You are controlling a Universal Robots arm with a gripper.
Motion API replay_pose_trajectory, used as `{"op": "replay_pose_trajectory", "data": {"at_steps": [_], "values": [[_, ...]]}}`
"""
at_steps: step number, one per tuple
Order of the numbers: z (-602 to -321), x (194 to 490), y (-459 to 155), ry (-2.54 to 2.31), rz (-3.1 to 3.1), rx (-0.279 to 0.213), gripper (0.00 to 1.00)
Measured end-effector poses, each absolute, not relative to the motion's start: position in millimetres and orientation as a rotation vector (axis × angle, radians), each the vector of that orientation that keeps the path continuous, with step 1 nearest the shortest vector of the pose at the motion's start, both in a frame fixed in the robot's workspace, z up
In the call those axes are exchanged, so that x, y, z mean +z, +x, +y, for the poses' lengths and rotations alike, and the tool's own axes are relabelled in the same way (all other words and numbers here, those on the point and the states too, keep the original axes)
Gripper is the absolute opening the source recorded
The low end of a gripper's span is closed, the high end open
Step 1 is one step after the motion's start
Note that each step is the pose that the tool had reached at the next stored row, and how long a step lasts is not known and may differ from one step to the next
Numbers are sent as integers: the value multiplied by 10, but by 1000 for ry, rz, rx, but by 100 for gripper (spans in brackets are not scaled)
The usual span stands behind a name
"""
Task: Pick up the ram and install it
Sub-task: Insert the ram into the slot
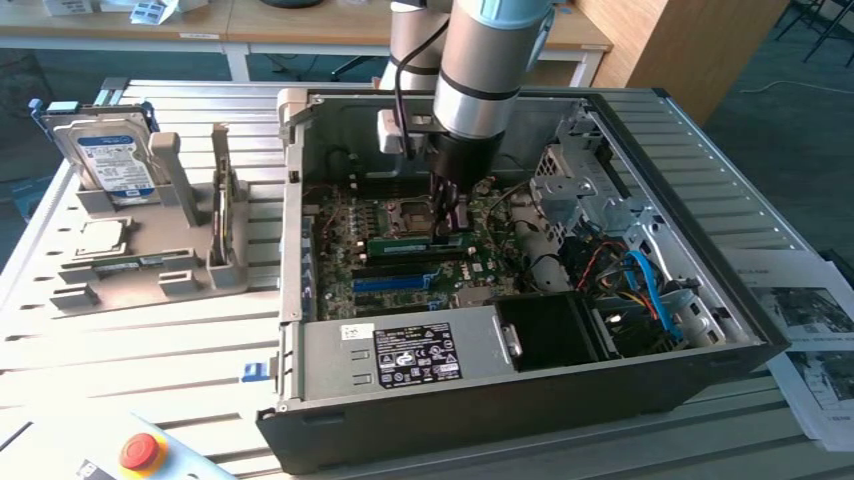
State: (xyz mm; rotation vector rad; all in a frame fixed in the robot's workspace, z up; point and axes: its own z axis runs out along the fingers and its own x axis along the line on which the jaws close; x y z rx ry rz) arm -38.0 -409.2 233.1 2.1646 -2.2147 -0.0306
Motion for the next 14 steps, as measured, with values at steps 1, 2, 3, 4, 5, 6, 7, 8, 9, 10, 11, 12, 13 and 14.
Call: {"op": "replay_pose_trajectory", "data": {"at_steps": [1,2,3,4,5,6,7,8,9,10,11,12,13,14], "values": [[-4092,2328,-380,2165,-2215,-30,12],[-4092,2325,-380,2164,-2214,-30,12],[-4092,2321,-380,2164,-2215,-30,12],[-4092,2321,-380,2164,-2214,-30,12],[-4092,2321,-380,2164,-2214,-30,12],[-4092,2319,-380,2164,-2214,-30,12],[-4091,2316,-380,2164,-2215,-30,12],[-4091,2314,-380,2164,-2215,-30,12],[-4091,2314,-380,2164,-2214,-30,12],[-4091,2314,-380,2164,-2214,-30,12],[-4091,2314,-380,2164,-2214,-30,12],[-4089,2314,-380,2164,-2215,-30,12],[-4086,2313,-380,2164,-2215,-30,12],[-4081,2313,-380,2164,-2215,-30,12]]}}
